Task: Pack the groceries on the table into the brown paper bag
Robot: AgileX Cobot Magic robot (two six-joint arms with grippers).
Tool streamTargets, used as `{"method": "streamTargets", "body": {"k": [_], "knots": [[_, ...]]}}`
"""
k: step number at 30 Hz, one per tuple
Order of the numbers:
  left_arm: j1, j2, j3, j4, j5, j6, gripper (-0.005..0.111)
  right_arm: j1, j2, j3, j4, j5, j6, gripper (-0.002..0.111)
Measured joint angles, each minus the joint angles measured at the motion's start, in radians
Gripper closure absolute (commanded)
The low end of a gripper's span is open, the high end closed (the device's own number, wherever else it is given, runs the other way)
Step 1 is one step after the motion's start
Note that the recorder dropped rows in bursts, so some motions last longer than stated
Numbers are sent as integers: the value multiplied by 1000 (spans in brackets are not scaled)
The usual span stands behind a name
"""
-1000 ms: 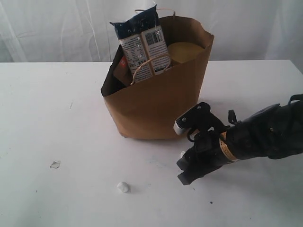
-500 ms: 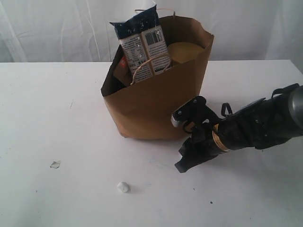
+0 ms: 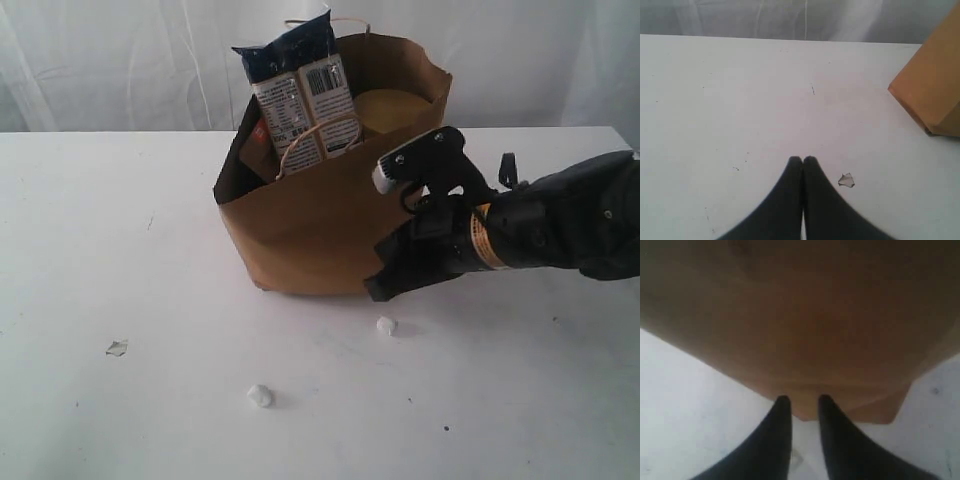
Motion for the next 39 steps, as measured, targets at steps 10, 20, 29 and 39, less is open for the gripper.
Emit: {"method": "streamTargets", "body": {"k": [10,20,29,39], "knots": [[0,0,0,0,0,0,107,0,144,0,0,-76,-9,62],[0,0,0,0,0,0,107,0,231,0,0,2,-9,67],[0,0,0,0,0,0,107,0,239,0,0,-15,-5,108],[0,0,0,0,0,0,107,0,69,0,2,-543,127,108]]}}
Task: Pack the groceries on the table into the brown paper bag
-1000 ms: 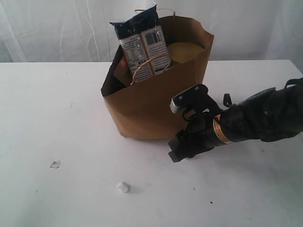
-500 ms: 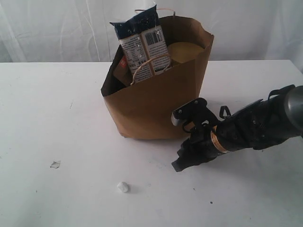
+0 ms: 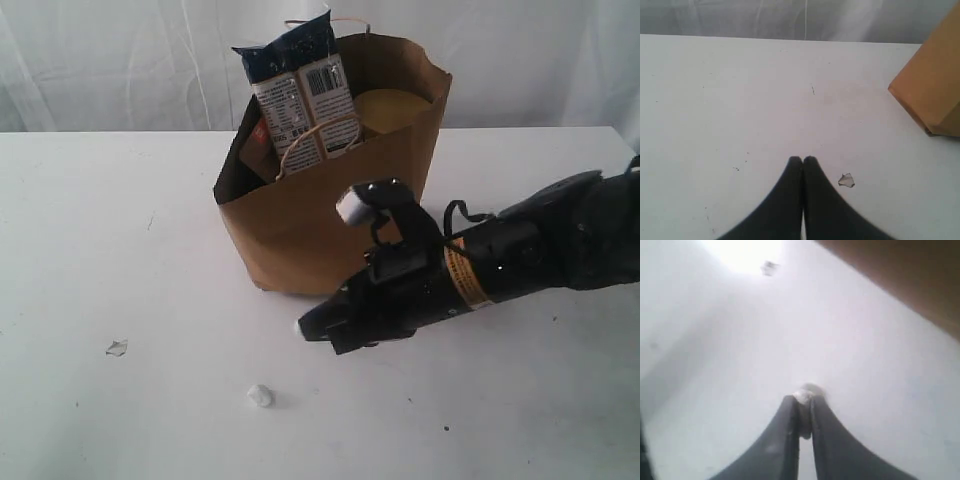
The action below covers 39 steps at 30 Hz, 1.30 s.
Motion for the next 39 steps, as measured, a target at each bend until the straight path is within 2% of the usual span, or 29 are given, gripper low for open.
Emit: {"method": "streamTargets", "body": {"k": [6,10,13,15,18,21,25,27,31,33,37,39], "knots": [[0,0,0,0,0,0,107,39,-166,-42,15,-348,57,108],[0,0,0,0,0,0,107,113,-253,-130,129,-342,42,108],[0,0,0,0,0,0,107,156,-285,-222,219,-179,-47,108],[0,0,0,0,0,0,107,175,-291,-274,246,3,-123,107],[0,0,0,0,0,0,107,183,-274,-311,250,293,-183,97],[0,0,0,0,0,0,107,185,-243,-315,248,531,-200,83],[0,0,0,0,0,0,107,185,-214,-315,248,696,-206,70],[0,0,0,0,0,0,107,185,-210,-315,250,720,-206,68],[0,0,0,0,0,0,107,185,-222,-315,257,709,-206,70],[0,0,0,0,0,0,107,185,-244,-315,264,630,-206,75],[0,0,0,0,0,0,107,185,-296,-315,237,410,-206,100],[0,0,0,0,0,0,107,185,-314,-315,182,352,-206,108]]}}
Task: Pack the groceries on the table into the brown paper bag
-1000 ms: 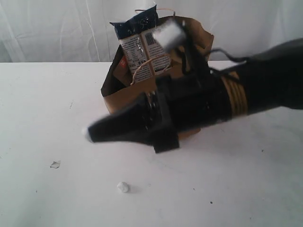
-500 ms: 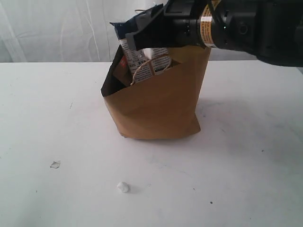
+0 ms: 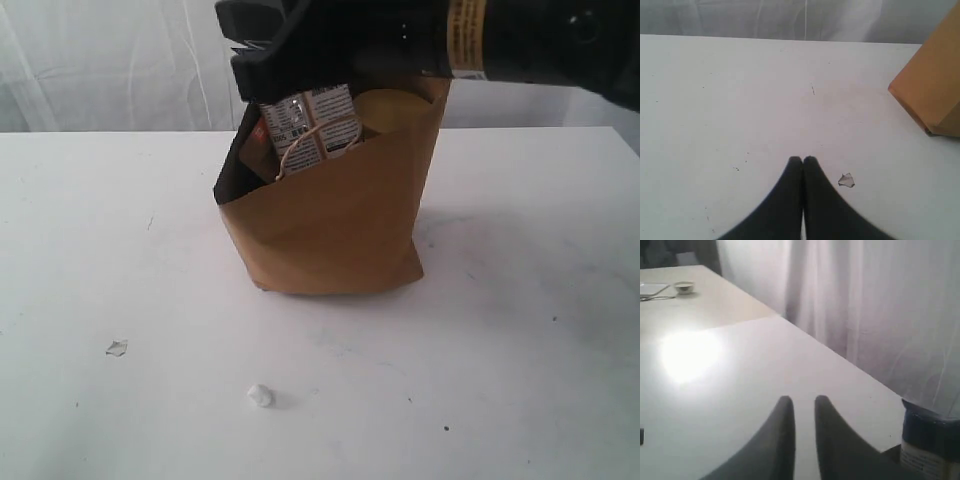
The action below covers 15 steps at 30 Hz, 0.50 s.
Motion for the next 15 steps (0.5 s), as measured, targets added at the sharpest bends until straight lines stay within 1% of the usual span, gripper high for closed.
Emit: {"method": "streamTargets", "body": {"k": [3,6,8,11,13,15], "knots": [[0,0,0,0,0,0,107,0,-6,0,-113,8,10,108],[0,0,0,0,0,0,107,0,-6,0,-168,87,8,108],[0,0,0,0,0,0,107,0,-6,2,-179,178,-26,108],[0,0,0,0,0,0,107,0,-6,11,-191,418,-156,108],[0,0,0,0,0,0,107,0,-6,30,-195,635,-278,108],[0,0,0,0,0,0,107,0,-6,46,-186,924,-409,108]]}}
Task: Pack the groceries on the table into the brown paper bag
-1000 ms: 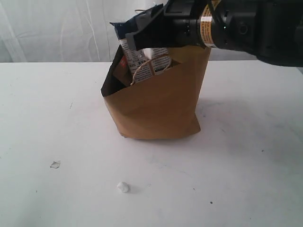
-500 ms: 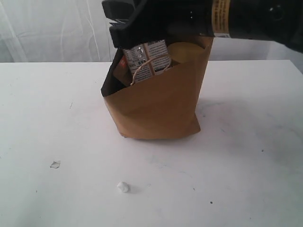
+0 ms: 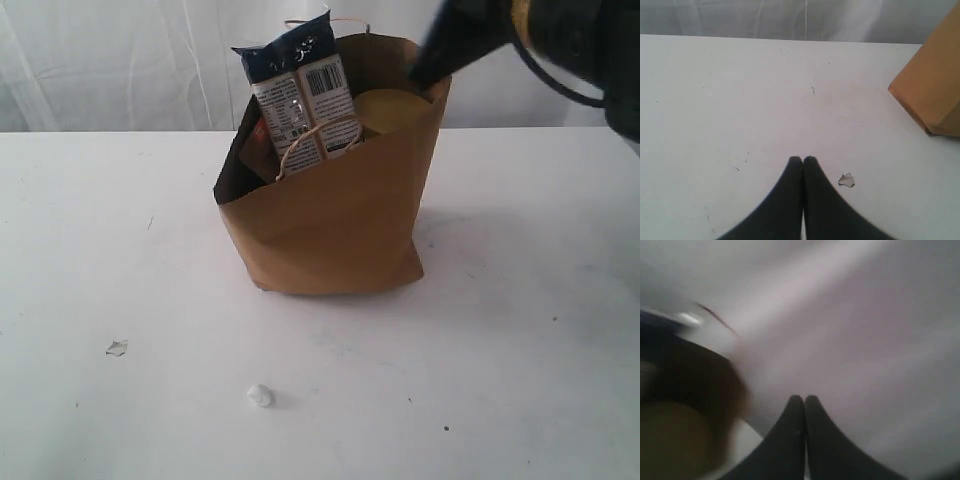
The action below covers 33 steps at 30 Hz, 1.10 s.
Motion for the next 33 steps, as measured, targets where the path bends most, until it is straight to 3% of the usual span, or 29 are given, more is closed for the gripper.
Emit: {"method": "streamTargets", "body": {"k": [3,5,9,14,25,31,33], "knots": [[0,0,0,0,0,0,107,-27,-3,5,115,342,-210,108],[0,0,0,0,0,0,107,-76,-12,5,347,456,-373,108],[0,0,0,0,0,0,107,-200,-16,25,1027,521,-847,108],[0,0,0,0,0,0,107,-176,-14,56,1547,439,-1092,108],[0,0,0,0,0,0,107,147,218,58,1997,112,-1376,106],[0,0,0,0,0,0,107,205,347,58,2059,59,-1447,77],[0,0,0,0,0,0,107,215,381,58,2065,16,-1448,74]]}}
